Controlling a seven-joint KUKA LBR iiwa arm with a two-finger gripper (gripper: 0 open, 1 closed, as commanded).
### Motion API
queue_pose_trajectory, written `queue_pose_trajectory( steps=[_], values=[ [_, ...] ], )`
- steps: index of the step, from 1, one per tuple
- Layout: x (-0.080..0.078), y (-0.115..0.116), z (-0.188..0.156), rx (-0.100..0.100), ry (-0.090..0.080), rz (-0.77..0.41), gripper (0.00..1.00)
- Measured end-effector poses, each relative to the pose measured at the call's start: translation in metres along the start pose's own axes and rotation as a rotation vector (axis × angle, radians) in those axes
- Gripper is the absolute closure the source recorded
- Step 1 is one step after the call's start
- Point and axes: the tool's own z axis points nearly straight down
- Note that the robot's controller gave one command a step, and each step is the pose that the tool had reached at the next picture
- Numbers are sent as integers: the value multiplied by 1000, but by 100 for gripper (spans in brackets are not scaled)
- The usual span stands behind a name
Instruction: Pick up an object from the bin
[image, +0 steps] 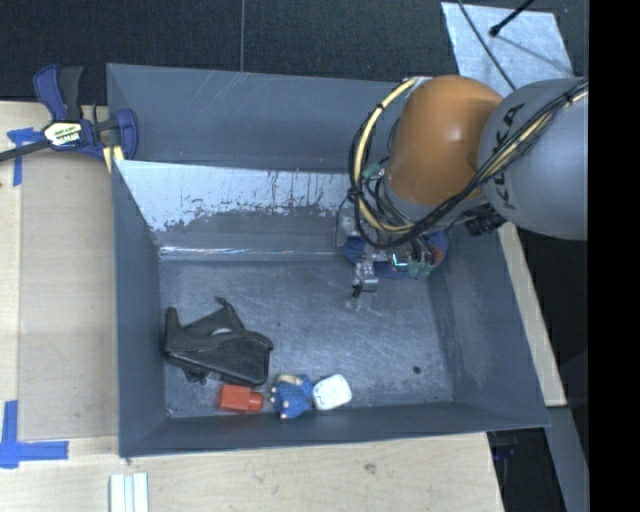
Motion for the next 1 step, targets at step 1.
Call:
queue_pose_trajectory(
  steps=[1],
  values=[
    [-13,-98,84,-14,9,99,0]
  ],
)
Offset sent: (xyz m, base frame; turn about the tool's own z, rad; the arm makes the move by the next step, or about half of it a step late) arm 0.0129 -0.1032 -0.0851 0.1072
